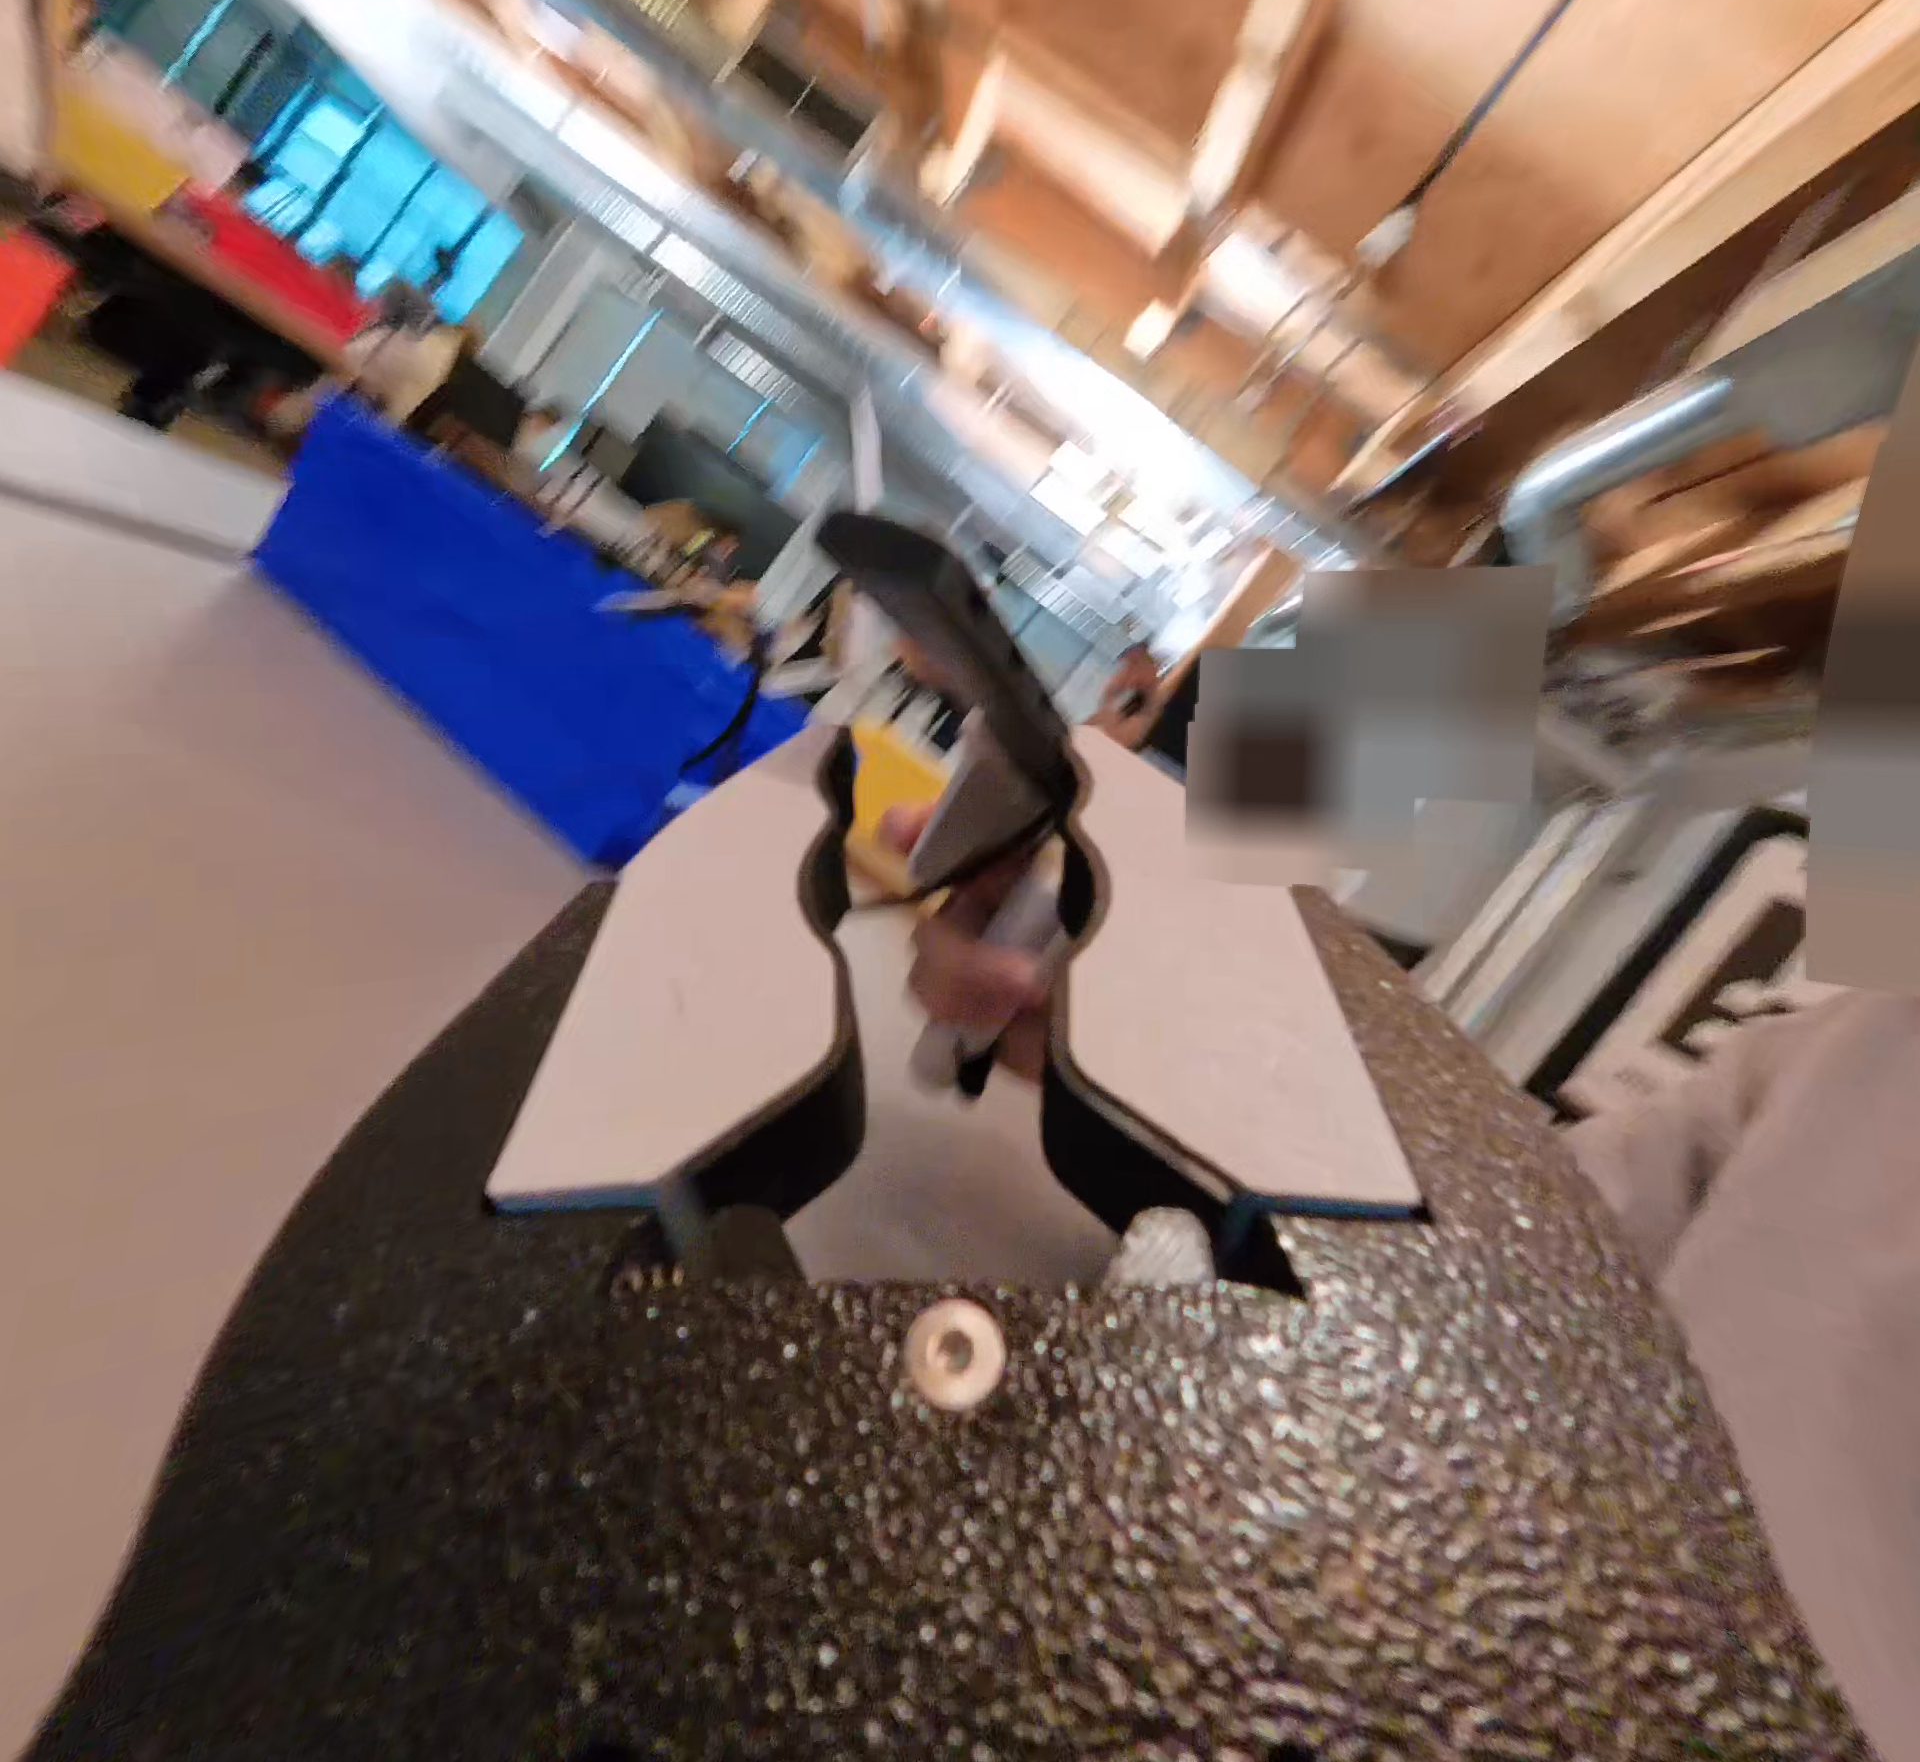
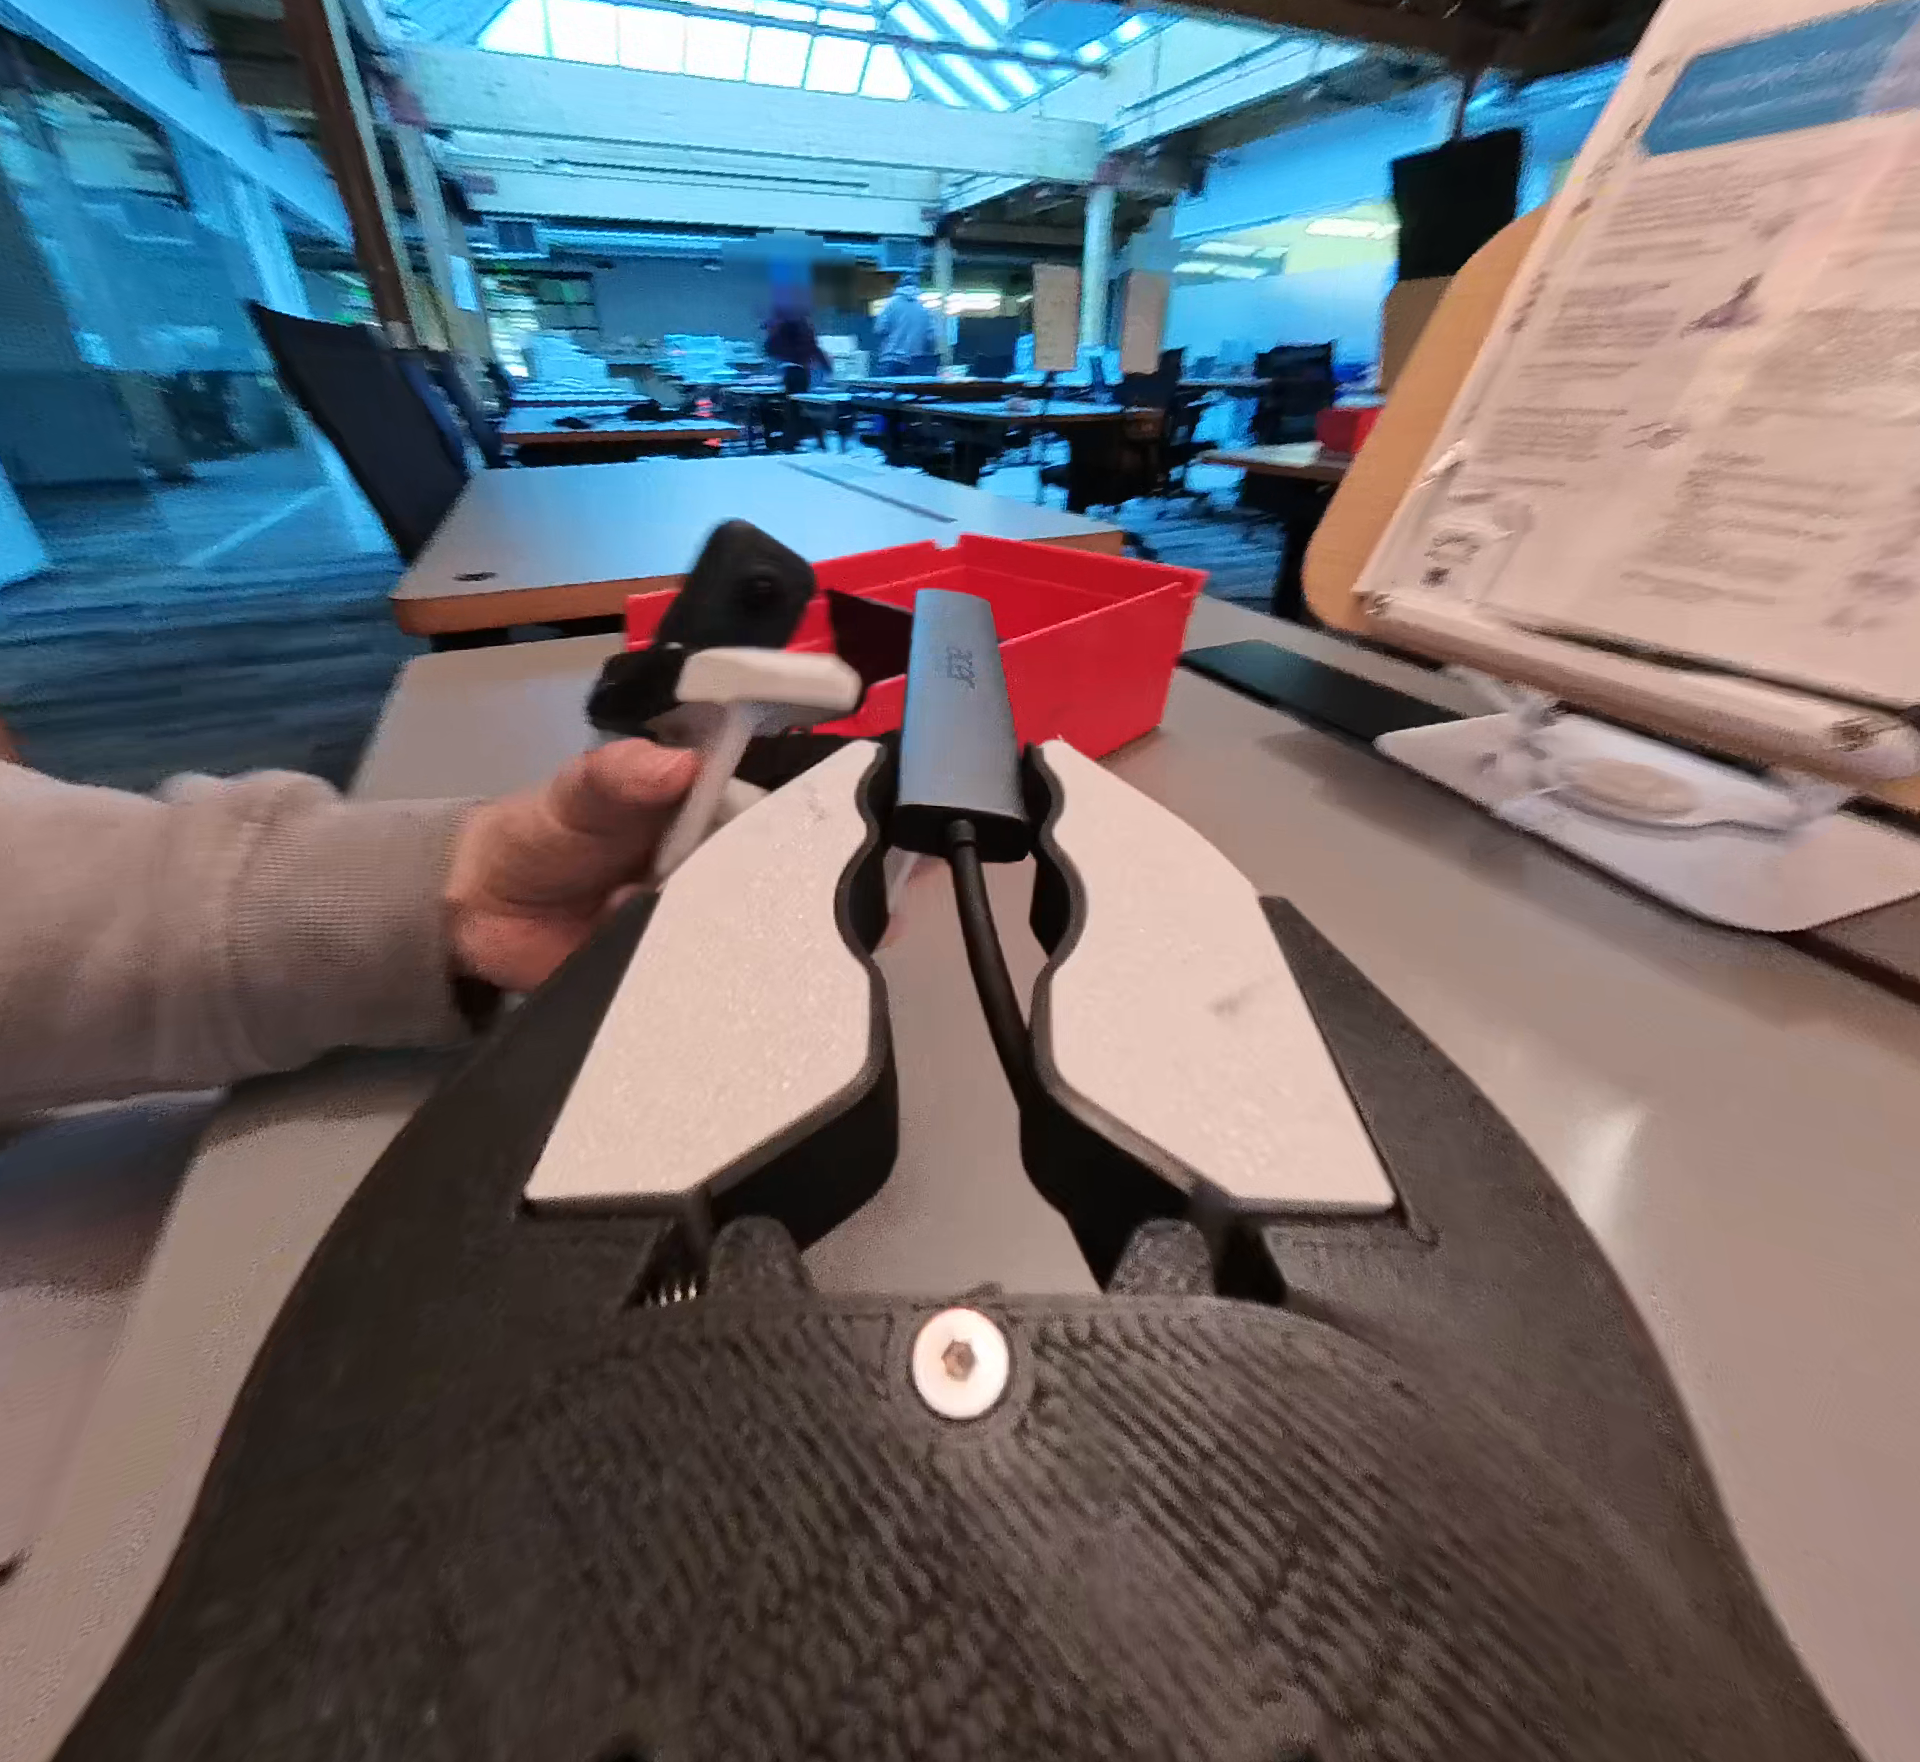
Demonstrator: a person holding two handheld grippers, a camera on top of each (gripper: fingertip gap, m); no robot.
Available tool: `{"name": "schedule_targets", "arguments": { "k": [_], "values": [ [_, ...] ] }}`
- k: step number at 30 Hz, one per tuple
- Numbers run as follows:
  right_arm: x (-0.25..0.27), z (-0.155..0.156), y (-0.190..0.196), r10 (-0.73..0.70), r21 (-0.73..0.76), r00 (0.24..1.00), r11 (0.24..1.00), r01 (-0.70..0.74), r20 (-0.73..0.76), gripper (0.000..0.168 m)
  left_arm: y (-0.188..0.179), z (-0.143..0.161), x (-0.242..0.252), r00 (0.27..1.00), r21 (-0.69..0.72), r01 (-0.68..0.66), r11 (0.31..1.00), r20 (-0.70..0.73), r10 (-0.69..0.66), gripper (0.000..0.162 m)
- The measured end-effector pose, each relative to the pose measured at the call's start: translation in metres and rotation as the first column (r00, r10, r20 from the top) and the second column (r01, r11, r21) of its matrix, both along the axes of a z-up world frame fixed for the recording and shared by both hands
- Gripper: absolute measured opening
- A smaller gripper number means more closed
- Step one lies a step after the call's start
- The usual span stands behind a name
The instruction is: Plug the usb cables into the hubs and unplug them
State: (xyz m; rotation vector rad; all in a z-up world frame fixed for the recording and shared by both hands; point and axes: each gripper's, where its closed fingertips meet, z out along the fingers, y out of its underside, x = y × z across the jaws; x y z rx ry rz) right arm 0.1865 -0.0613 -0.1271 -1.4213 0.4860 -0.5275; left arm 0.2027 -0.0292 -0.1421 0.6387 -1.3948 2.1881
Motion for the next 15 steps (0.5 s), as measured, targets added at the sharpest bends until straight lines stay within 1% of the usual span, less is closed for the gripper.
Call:
{"name": "schedule_targets", "arguments": {
  "k": [1,2,3,6,7,8,9,10,12,14,15],
  "values": [
    [0.001,0.002,-0.004,-0.03,-0.017,0.999,0.999,0.031,0.043,0.023,-0.002,-0.01,0.0,1.0,0.112,-0.025,0.993,0.001,0.025,0.045],
    [0.0,0.002,-0.006,-0.047,-0.042,0.996,0.998,0.05,0.077,0.023,-0.004,-0.016,0.001,0.999,0.201,-0.045,0.979,-0.001,0.046,0.05],
    [0.002,0.0,-0.007,-0.069,-0.078,0.992,0.994,0.078,0.103,0.024,-0.004,-0.018,0.001,0.998,0.256,-0.052,0.965,-0.021,0.059,0.049],
    [0.004,-0.013,0.0,-0.109,-0.232,0.966,0.959,0.164,0.233,0.024,-0.009,-0.01,-0.001,0.988,0.284,0.007,0.959,-0.149,0.037,0.05],
    [0.005,-0.017,0.004,-0.118,-0.27,0.958,0.944,0.19,0.26,0.024,-0.012,-0.007,-0.002,0.984,0.279,0.033,0.96,-0.176,0.017,0.05],
    [0.006,-0.02,0.008,-0.125,-0.3,0.952,0.931,0.209,0.278,0.024,-0.013,-0.005,-0.003,0.979,0.274,0.05,0.96,-0.202,0.007,0.045],
    [0.006,-0.021,0.013,-0.12,-0.315,0.949,0.925,0.214,0.292,0.024,-0.015,-0.007,-0.001,0.971,0.283,0.055,0.957,-0.24,0.015,0.038],
    [0.005,-0.021,0.017,-0.115,-0.312,0.949,0.927,0.209,0.295,0.024,-0.015,-0.008,0.002,0.963,0.275,0.057,0.96,-0.27,0.02,0.026],
    [0.007,-0.021,0.018,-0.139,-0.274,0.953,0.937,0.215,0.269,0.024,-0.015,-0.003,0.003,0.945,0.194,0.08,0.978,-0.327,-0.013,0.019],
    [0.01,-0.028,0.017,-0.142,-0.255,0.964,0.946,0.199,0.226,0.024,-0.016,0.003,0.002,0.918,0.091,0.111,0.99,-0.392,-0.066,0.01],
    [0.011,-0.029,0.017,-0.141,-0.233,0.966,0.953,0.192,0.216,0.023,-0.017,0.001,0.003,0.911,0.082,0.106,0.991,-0.407,-0.064,0.01]
  ]
}}
